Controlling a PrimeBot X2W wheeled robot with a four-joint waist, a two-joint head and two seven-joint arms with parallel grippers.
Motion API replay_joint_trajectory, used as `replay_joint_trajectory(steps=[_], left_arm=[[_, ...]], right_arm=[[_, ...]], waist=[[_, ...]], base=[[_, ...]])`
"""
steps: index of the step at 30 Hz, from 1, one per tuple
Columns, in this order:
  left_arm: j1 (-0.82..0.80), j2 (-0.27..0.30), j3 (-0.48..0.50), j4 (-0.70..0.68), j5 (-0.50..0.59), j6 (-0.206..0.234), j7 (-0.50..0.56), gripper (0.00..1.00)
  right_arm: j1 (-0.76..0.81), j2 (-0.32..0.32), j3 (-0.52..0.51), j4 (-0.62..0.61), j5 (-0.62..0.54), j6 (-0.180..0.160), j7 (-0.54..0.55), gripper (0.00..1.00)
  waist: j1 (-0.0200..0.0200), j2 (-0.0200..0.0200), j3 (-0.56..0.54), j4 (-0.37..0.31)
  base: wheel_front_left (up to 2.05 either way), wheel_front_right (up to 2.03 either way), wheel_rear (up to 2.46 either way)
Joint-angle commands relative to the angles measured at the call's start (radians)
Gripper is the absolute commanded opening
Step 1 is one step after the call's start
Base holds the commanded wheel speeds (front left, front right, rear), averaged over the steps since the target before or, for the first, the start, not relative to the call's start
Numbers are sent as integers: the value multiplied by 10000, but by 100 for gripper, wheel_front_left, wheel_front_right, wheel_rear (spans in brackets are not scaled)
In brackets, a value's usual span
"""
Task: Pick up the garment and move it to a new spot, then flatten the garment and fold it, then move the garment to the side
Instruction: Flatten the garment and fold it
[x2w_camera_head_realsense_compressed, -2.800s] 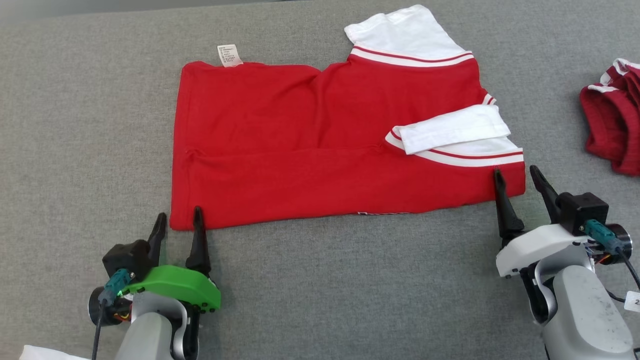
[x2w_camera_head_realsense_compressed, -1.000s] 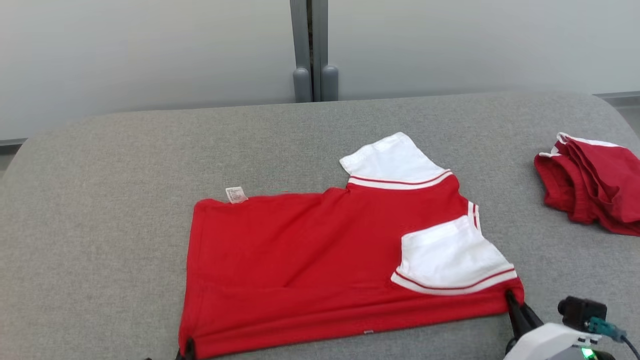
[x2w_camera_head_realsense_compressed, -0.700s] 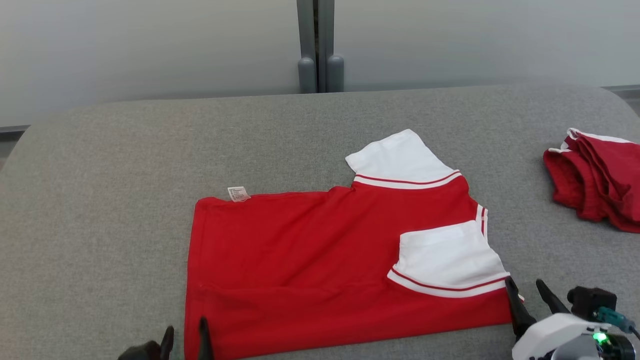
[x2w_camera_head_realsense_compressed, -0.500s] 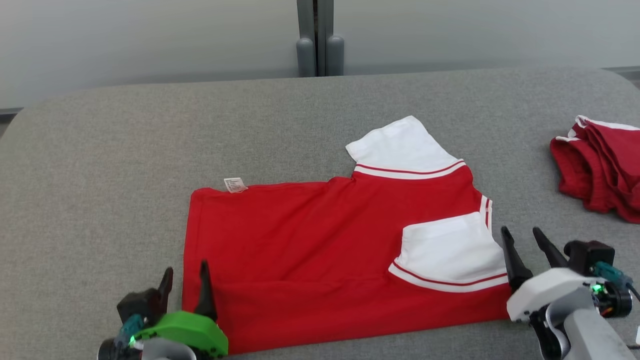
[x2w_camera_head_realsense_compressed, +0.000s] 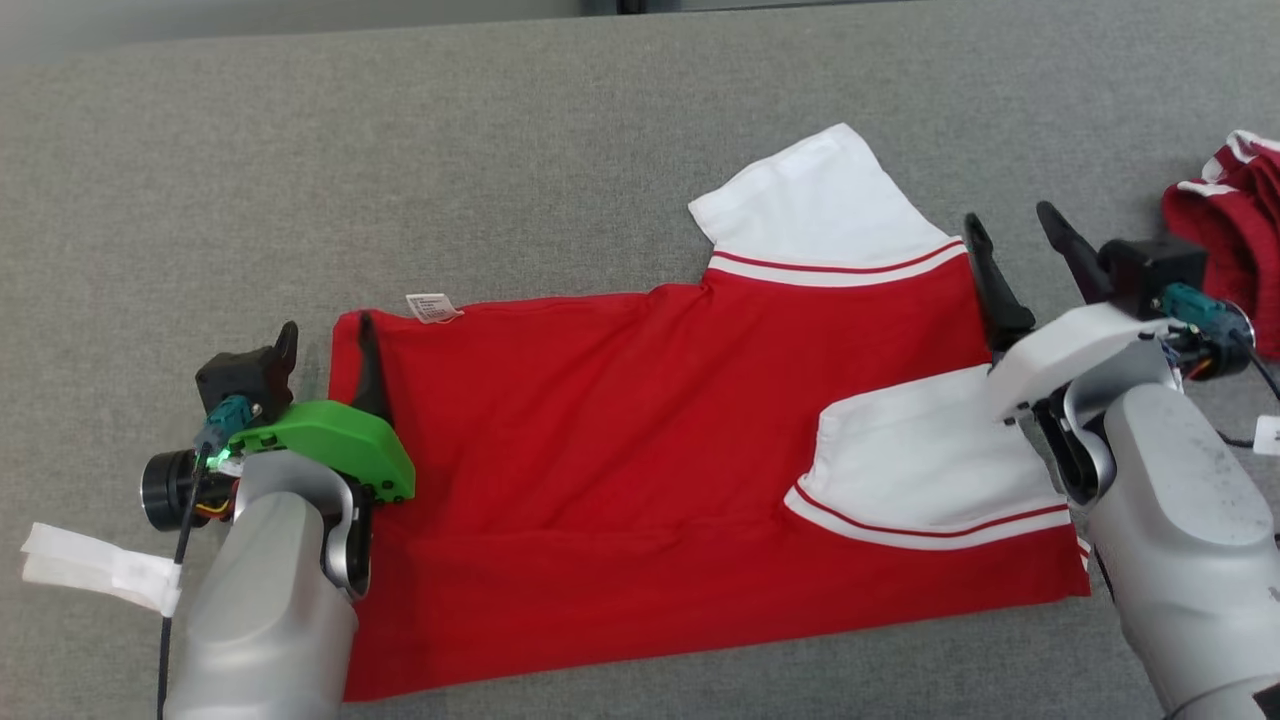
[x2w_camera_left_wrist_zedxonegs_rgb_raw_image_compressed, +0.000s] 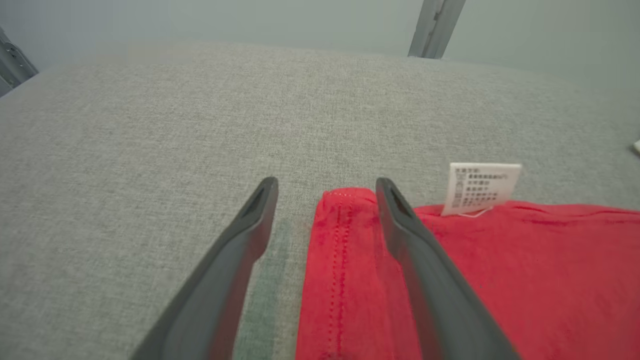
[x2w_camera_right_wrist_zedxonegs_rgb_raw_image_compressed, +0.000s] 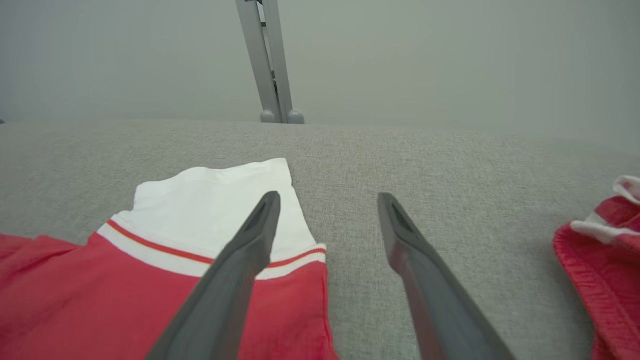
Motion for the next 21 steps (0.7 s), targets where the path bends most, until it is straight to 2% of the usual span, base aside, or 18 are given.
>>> replay_joint_trajectory(steps=[1, 5, 6, 7, 8, 13, 21], left_arm=[[-332, 46, 13, 262, 69, -73, 3, 100], [-812, 48, -38, 950, 128, -207, 3, 98], [-929, 25, -72, 1072, 151, -268, 11, 82], [-981, 5, -89, 1147, 158, -291, 13, 44], [-1025, -23, -165, 1244, 199, -358, 17, 0], [-1208, -101, -358, 1220, 272, -513, 23, 0], [-1440, -225, -966, 337, -71, -720, 7, 0]], right_arm=[[-367, -103, 135, 93, -136, -17, 65, 100], [-1209, -235, 526, 469, -217, -17, 263, 100], [-1449, -256, 630, 573, -250, -17, 325, 100], [-1641, -270, 740, 666, -275, -17, 400, 100], [-1882, -306, 839, 808, -275, -17, 521, 100], [-2935, -452, 1209, 1614, -255, -17, 1203, 100], [-4247, -608, 1535, 3155, -85, -17, 2141, 100]], waist=[[0, 0, 632, -53], [0, 0, 940, 25], [0, 0, 1009, 70], [0, 0, 1048, 110], [0, 0, 1104, 181], [0, 0, 1311, 569], [0, 0, 1671, 1479]], base=[[0, 0, 0], [0, 0, 0], [0, 0, 0], [0, 0, 0], [0, 0, 0], [0, 0, 0], [0, 0, 0]])
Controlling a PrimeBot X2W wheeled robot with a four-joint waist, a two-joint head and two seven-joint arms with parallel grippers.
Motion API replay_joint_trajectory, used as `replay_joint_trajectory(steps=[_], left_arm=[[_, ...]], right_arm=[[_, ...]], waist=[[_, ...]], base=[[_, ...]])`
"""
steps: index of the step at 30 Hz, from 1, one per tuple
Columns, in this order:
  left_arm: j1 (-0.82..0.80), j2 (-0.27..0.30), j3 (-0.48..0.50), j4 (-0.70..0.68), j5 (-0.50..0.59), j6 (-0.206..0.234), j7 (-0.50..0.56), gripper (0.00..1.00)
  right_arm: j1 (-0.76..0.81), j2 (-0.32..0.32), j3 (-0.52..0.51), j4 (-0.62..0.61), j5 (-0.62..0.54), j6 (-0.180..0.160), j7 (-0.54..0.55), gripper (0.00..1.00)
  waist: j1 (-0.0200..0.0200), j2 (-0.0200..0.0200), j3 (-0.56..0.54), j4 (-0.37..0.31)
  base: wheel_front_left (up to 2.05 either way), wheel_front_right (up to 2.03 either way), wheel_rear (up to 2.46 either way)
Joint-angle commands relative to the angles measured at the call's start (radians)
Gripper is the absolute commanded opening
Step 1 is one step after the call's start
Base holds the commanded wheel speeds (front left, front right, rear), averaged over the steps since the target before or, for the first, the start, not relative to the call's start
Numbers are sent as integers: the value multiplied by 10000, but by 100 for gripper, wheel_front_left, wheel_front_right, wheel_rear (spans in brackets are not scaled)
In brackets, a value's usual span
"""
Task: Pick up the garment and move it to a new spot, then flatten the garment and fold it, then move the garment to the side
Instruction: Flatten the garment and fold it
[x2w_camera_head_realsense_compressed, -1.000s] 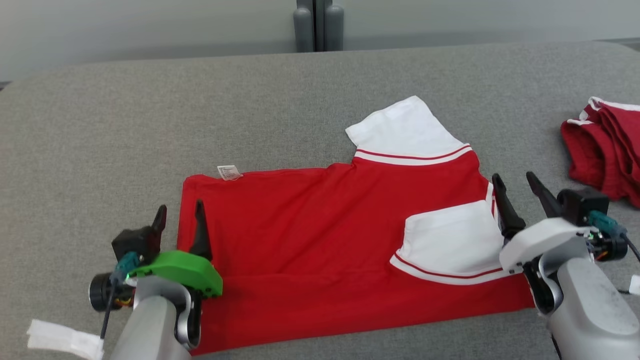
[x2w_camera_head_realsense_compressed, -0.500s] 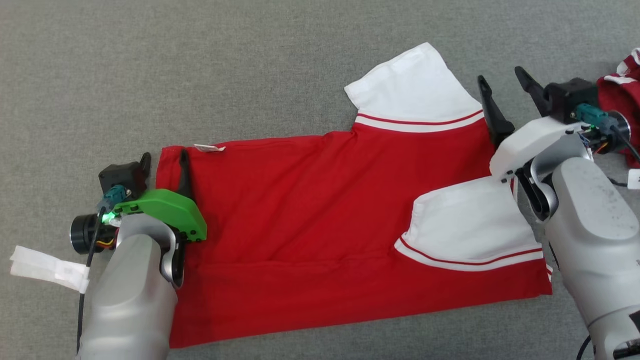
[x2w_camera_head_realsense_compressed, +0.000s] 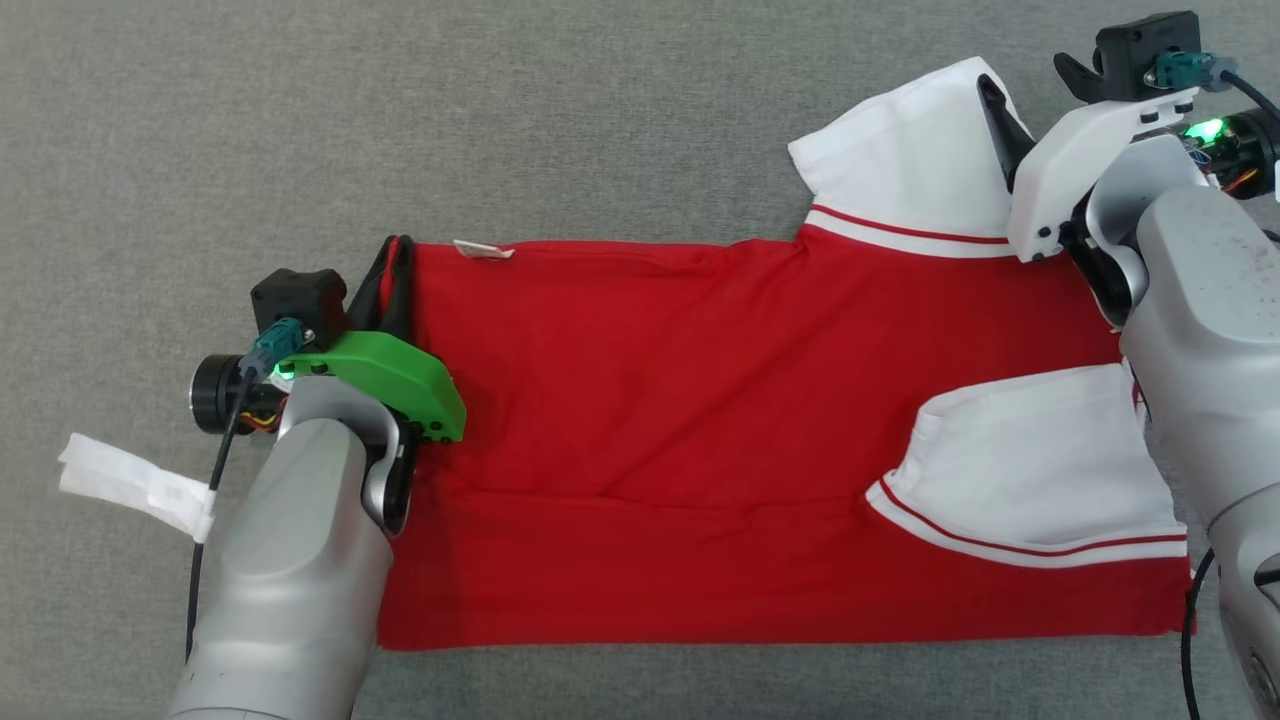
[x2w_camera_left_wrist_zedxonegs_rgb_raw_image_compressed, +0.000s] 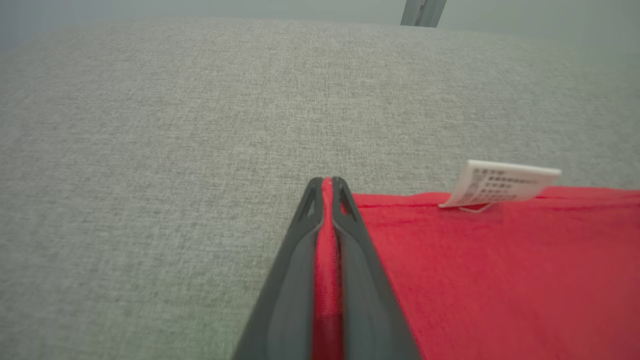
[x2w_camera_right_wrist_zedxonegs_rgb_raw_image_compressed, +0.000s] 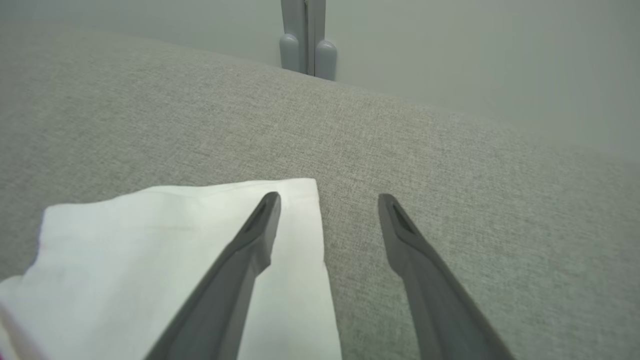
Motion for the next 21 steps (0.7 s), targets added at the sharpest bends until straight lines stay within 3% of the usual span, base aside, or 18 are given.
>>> replay_joint_trajectory(steps=[1, 6, 7, 8, 9, 15, 21], left_arm=[[-153, 30, -216, -142, -254, -62, 9, 0], [-167, 29, -967, -473, -901, 77, 7, 0], [-162, 28, -1105, -516, -1012, 134, 9, 0], [-160, 30, -1205, -541, -1076, 172, 7, 0], [-155, 29, -1301, -570, -1170, 230, 9, 0], [-260, 29, -1440, -952, -1223, 537, 8, 0], [-390, 32, -978, -1662, -828, 733, 8, 0]], right_arm=[[-210, -49, 59, 251, 30, -17, 66, 100], [-467, 55, 321, 1046, 227, -17, 370, 100], [-473, 35, 375, 1222, 277, -14, 452, 74], [-454, 17, 417, 1336, 305, -11, 457, 32], [-419, -7, 458, 1443, 347, -11, 398, 0], [-959, -497, 224, 1509, 61, -18, -1122, 0], [-1588, -496, -542, 1236, -357, -17, -2424, 0]], waist=[[0, 0, 279, 486], [0, 0, 408, 773], [0, 0, 415, 805], [0, 0, 420, 826], [0, 0, 425, 844], [0, 0, 420, 800], [0, 0, 353, 645]], base=[[0, 0, 0], [0, 0, 0], [0, 0, 0], [0, 0, 0], [0, 0, 0], [0, 0, 0], [0, 0, 0]])
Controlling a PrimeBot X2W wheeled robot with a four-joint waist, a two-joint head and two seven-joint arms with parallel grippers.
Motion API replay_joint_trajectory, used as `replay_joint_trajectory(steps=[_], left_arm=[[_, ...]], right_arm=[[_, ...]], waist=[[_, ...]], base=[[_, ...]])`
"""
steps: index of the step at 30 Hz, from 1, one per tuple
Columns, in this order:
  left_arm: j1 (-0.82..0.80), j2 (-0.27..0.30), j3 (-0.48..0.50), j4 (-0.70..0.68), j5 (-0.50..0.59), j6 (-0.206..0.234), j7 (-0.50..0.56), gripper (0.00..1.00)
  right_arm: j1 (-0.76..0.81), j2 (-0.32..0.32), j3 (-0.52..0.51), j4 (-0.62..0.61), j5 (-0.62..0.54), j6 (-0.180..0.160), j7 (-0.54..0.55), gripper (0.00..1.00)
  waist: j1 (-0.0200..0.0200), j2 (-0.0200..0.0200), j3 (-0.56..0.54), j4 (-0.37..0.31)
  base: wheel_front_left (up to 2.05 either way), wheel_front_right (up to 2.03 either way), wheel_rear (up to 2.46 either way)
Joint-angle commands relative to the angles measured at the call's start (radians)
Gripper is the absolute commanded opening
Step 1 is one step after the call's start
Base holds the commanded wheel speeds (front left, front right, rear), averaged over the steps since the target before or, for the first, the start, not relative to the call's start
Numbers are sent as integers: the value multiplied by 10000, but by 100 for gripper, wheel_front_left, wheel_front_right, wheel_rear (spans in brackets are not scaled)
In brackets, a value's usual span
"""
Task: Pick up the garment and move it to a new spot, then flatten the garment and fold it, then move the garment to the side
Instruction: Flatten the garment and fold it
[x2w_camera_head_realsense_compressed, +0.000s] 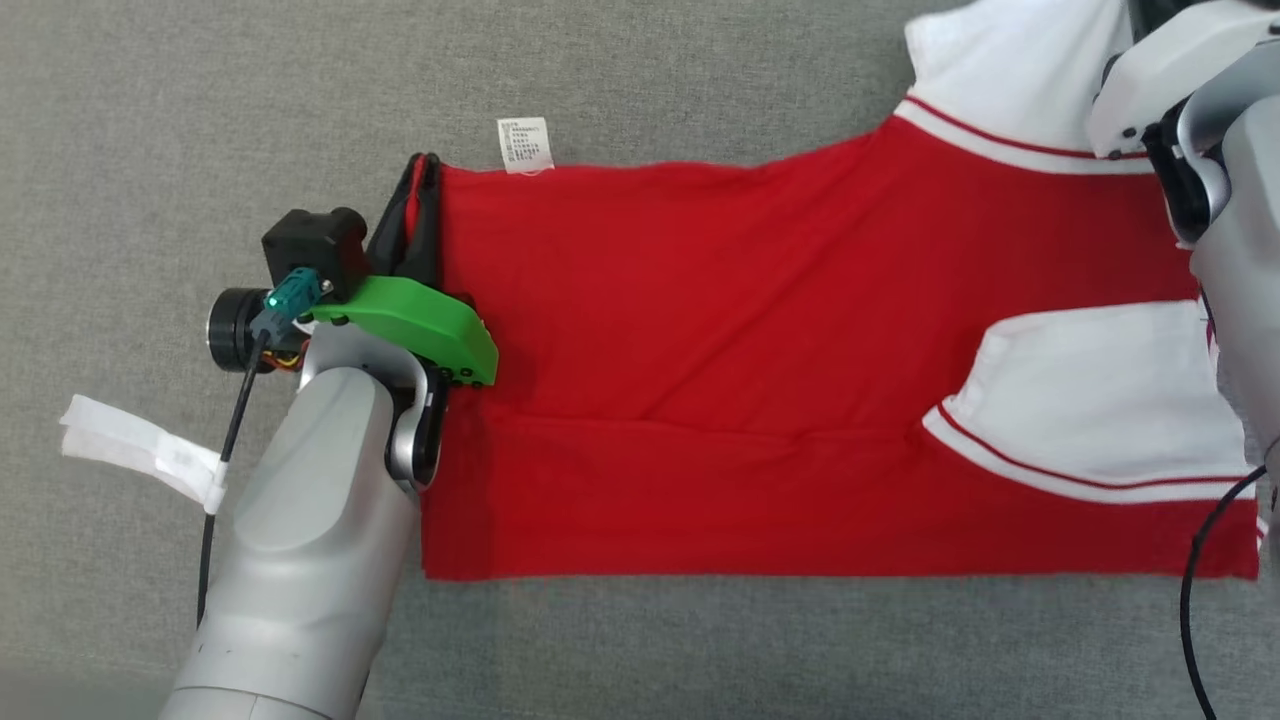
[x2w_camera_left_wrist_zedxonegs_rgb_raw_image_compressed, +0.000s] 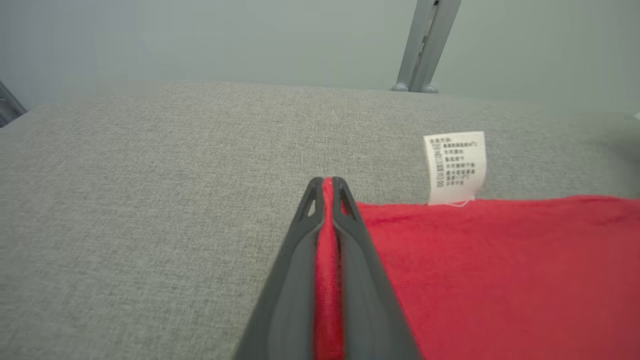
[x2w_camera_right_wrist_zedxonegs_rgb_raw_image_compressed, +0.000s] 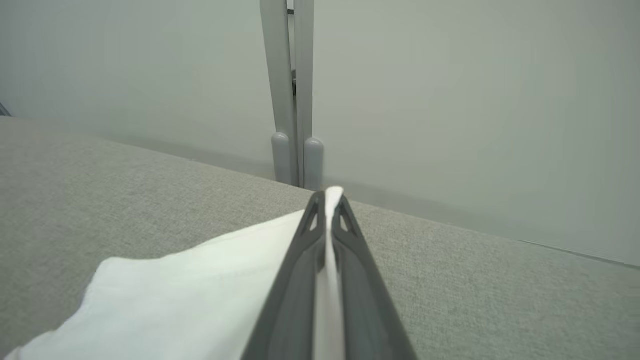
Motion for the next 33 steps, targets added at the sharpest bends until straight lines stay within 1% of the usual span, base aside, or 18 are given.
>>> replay_joint_trajectory(steps=[1, 6, 8, 12, 21, 26, 33], left_arm=[[-173, 50, 171, -87, 143, 45, 4, 0], [-174, 91, 689, -306, 606, -9, 4, 0], [-27, 107, 929, -462, 774, -59, 4, 0], [476, 102, 1372, -709, 1094, -160, 5, 0], [1986, 81, 2300, -901, 1506, -432, 4, 0], [2684, 81, 2636, -715, 1672, -597, 4, 0], [3607, 64, 2837, -798, 1931, -743, 4, 0]], right_arm=[[-89, 6, -163, -146, -174, -17, -99, 0], [160, 317, -615, -801, -373, -17, -139, 0], [446, 398, -597, -1143, -410, -17, -134, 0], [1193, 587, -658, -1985, -50, -17, -139, 0], [4216, 413, -636, -4041, 1417, -17, -141, 0], [5775, 389, -720, -4833, 2040, -17, -142, 0], [7434, 671, -890, -5612, 2494, -17, -142, 0]], waist=[[-1, 0, -72, -81], [-1, 0, -301, -320], [-1, 0, -408, -428], [-1, 0, -742, -658], [-1, 0, -1729, -1166], [-1, 0, -2118, -1351], [-1, 0, -2581, -1483]], base=[[0, 0, 0], [0, 0, 0], [0, 0, 0], [0, 0, 0], [0, 0, 0], [0, 0, 0], [0, 0, 0]])
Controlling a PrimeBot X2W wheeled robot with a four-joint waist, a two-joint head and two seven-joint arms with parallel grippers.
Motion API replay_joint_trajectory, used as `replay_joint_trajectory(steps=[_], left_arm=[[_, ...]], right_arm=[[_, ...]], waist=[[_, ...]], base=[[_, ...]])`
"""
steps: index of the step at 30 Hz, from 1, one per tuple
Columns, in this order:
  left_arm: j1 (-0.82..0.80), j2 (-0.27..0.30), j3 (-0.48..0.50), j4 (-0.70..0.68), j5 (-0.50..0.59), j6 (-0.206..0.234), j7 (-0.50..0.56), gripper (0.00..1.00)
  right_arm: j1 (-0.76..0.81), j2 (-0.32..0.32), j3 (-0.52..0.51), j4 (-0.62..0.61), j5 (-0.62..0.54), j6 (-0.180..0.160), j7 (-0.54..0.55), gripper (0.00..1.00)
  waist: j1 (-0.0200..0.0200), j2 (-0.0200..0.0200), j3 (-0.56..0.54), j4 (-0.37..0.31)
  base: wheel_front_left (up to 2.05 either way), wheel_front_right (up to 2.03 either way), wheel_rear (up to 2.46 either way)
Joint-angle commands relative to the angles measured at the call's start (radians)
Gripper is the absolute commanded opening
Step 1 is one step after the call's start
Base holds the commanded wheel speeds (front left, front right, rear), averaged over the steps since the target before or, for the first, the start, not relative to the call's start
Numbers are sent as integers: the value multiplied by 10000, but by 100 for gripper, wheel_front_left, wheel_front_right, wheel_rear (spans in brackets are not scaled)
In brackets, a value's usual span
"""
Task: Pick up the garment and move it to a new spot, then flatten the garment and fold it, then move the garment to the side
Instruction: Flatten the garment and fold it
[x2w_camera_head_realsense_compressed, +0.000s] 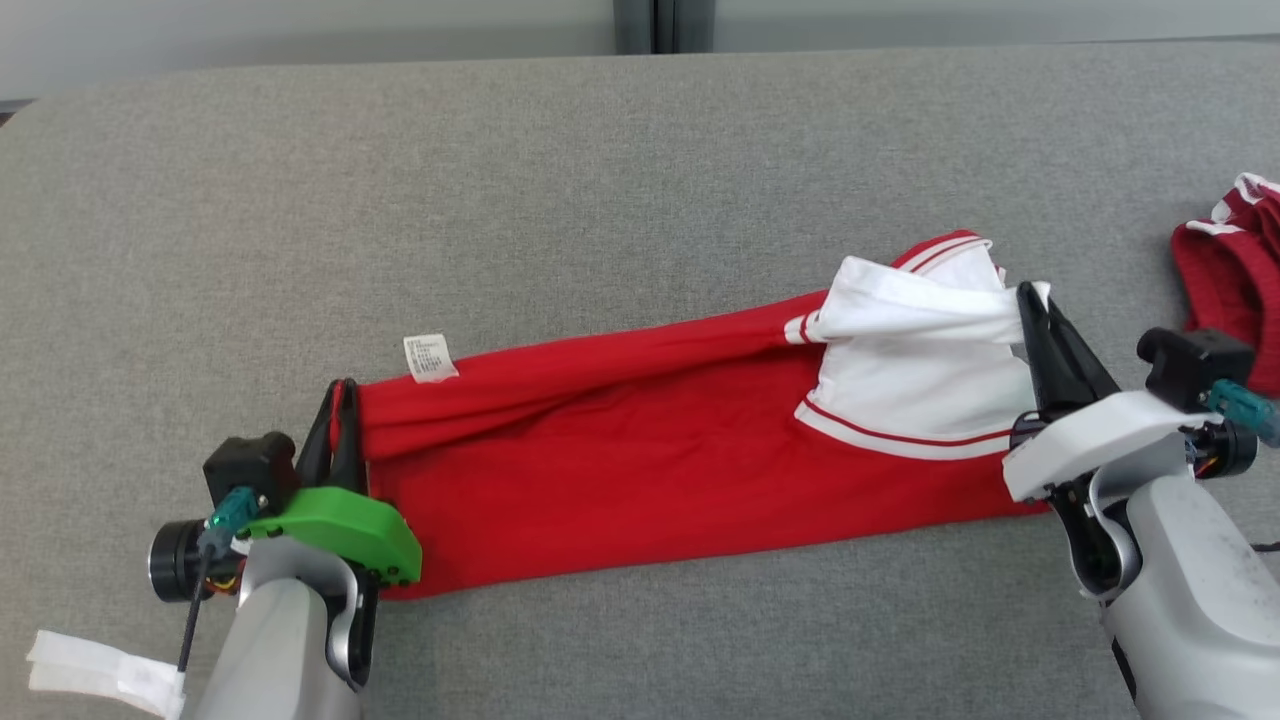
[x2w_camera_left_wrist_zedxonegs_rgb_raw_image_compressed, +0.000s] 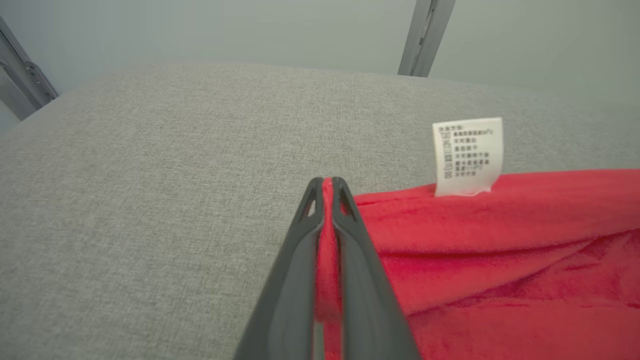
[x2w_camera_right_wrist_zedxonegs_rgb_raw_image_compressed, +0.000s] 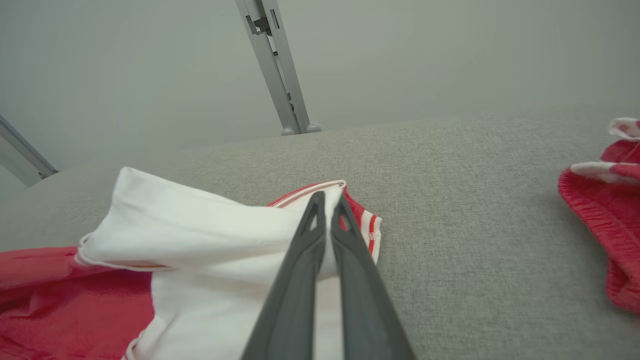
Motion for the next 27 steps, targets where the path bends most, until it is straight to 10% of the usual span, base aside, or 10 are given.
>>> replay_joint_trajectory(steps=[1, 6, 8, 9, 10, 11, 27], left_arm=[[325, 48, 29, -43, 70, -62, 4, 0], [945, 36, -36, -28, 111, -111, 4, 8], [1159, 35, -93, -30, 27, -102, 4, 73], [1283, 37, -118, -28, -16, -32, 4, 100], [1374, 39, -140, -76, -51, 36, 4, 100], [1478, 38, -168, -115, -104, 93, 4, 100], [3313, 33, -1223, -2414, -755, 1395, 4, 100]], right_arm=[[308, 15, -74, -119, 73, -17, -37, 0], [1092, 216, -340, -185, 26, -17, -39, 0], [1318, 316, -520, 0, 1, -17, -38, 0], [1444, 388, -564, 247, 13, -17, -38, 32], [1465, 415, -579, 335, 1, -17, -39, 91], [1413, 415, -625, 373, -29, -17, -39, 100], [1142, 646, -1248, 1207, -1609, -17, -26, 100]], waist=[[0, 0, -269, -120], [0, 0, -532, -122], [0, 0, -585, -111], [0, 0, -618, -108], [0, 0, -640, -109], [0, 0, -657, -111], [0, 0, -1009, 590]], base=[[0, 0, 0], [0, 0, 0], [0, 0, 0], [0, 0, 0], [0, 0, 0], [0, 0, 0], [0, 0, 0]])
